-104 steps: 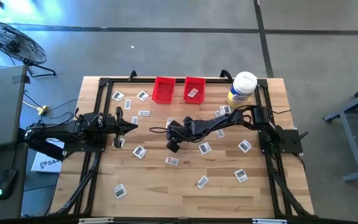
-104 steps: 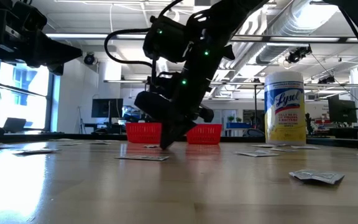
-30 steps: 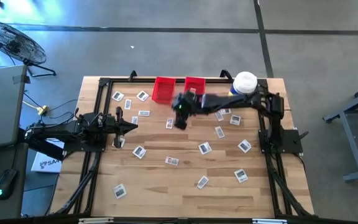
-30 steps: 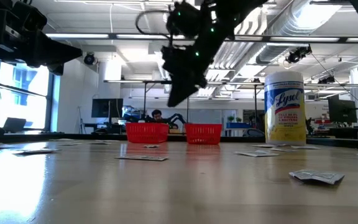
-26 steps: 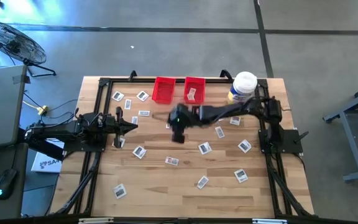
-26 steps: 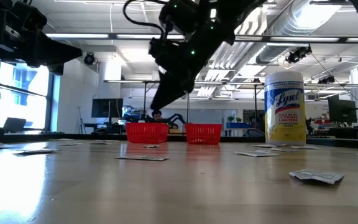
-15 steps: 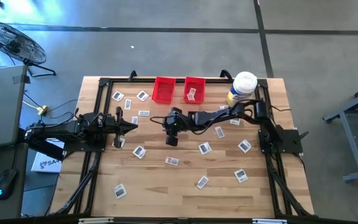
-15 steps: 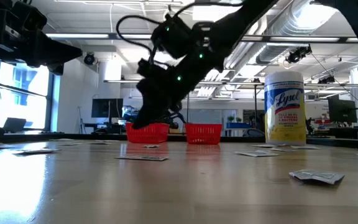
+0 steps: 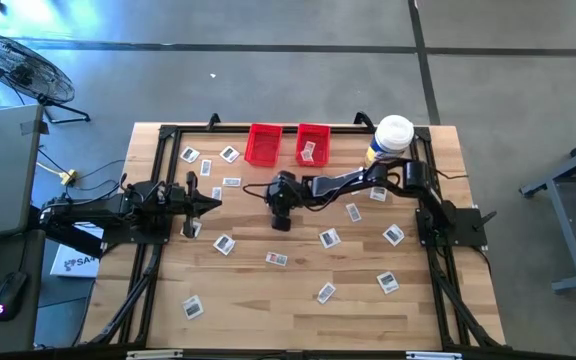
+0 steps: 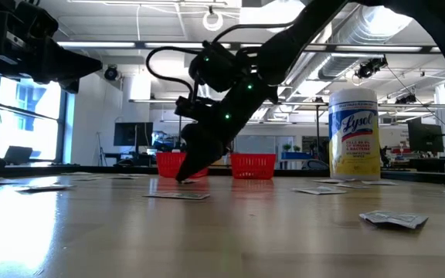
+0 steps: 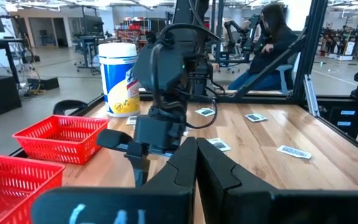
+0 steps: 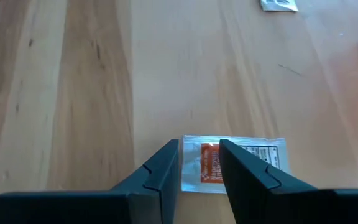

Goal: Pick & Place First Aid Supplies
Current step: Put the ointment pack into the right red bin

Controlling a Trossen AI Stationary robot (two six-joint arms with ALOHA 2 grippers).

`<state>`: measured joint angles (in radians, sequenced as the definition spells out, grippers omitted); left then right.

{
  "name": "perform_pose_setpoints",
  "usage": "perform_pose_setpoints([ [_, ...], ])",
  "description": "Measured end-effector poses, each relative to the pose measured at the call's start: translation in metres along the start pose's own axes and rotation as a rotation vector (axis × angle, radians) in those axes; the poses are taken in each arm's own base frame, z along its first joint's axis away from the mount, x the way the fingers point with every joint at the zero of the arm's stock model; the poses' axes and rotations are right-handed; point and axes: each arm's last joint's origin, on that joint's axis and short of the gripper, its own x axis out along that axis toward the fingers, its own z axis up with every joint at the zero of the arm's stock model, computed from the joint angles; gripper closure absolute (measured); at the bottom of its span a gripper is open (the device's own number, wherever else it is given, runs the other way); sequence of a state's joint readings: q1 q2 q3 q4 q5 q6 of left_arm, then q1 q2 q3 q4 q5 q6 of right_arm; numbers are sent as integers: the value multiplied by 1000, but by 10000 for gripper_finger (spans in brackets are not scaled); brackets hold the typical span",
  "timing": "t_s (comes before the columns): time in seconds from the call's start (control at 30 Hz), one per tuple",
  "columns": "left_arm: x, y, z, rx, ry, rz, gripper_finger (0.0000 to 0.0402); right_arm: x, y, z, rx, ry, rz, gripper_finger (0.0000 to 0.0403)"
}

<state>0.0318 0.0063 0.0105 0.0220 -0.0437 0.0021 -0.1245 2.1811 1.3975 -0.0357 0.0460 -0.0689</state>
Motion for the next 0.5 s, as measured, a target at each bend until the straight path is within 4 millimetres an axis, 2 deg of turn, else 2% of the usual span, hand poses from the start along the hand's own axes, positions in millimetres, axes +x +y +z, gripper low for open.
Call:
perform_pose_setpoints([
  [0.5,0,0,0,0,1,1,401,0,8,3,-41,-34,-18,295],
])
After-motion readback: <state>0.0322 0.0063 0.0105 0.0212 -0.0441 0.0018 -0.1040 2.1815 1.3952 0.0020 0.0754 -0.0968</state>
